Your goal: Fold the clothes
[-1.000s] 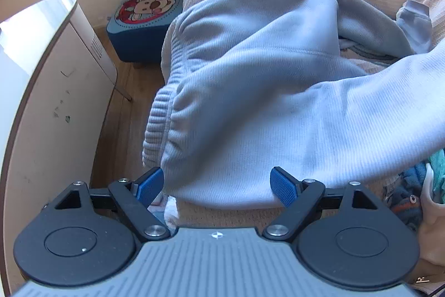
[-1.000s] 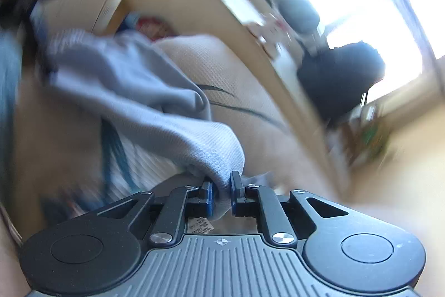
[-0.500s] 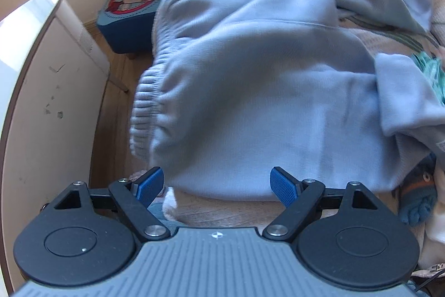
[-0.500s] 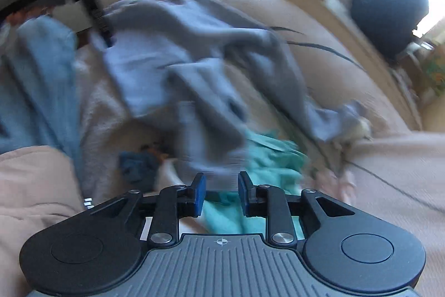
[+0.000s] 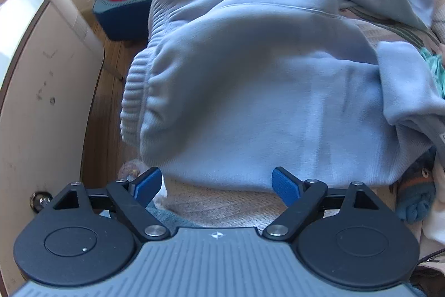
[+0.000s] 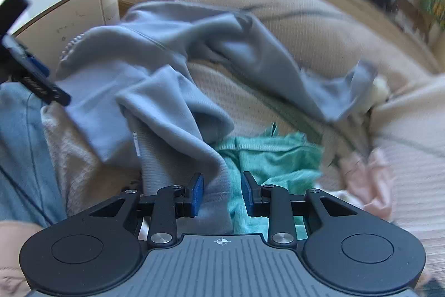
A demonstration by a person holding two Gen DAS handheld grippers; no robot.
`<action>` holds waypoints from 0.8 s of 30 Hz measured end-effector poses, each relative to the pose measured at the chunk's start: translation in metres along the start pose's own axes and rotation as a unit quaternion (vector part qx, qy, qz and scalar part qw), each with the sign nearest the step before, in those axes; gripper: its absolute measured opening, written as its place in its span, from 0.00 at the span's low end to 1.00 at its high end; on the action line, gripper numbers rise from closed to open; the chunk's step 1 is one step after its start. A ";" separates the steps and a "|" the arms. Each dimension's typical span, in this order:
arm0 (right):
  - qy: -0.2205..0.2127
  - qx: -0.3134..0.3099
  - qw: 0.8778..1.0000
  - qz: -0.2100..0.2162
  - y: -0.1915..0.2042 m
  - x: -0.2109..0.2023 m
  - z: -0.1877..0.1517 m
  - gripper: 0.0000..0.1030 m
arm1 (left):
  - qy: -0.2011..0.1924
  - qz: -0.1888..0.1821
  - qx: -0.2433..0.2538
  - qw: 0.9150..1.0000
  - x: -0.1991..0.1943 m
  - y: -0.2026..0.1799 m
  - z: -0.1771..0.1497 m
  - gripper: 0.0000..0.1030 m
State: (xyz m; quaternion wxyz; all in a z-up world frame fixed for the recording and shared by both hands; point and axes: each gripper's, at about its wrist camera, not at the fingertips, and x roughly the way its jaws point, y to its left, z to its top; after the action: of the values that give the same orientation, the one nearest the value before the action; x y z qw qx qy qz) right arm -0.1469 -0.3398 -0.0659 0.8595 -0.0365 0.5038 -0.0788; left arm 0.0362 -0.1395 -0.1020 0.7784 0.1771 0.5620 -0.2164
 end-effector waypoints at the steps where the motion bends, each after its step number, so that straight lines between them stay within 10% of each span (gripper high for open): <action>1: 0.010 0.016 1.000 0.009 -0.001 0.005 -0.002 0.29 | 0.002 -0.001 -0.005 1.000 0.001 0.002 0.000 0.84; 4: 0.025 0.057 0.998 0.020 -0.006 0.013 -0.005 0.07 | 0.002 0.002 -0.012 1.000 0.002 0.005 0.001 0.84; 10: -0.022 0.012 0.996 -0.082 -0.002 -0.032 0.002 0.06 | 0.002 0.009 0.002 1.000 0.004 0.002 0.005 0.84; 18: -0.031 -0.085 0.940 -0.329 -0.029 -0.091 0.005 0.06 | 0.000 -0.002 0.005 1.000 0.005 0.001 0.006 0.84; 24: 0.020 -0.114 0.923 -0.366 -0.038 -0.085 -0.045 0.06 | 0.001 -0.001 0.010 1.000 0.007 -0.001 0.007 0.84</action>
State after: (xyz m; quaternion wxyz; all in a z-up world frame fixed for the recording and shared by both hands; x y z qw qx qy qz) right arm -0.2311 -0.3616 -0.0096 0.7505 -0.3145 0.4782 -0.3305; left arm 0.0431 -0.1446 -0.1064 0.7762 0.1845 0.5605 -0.2222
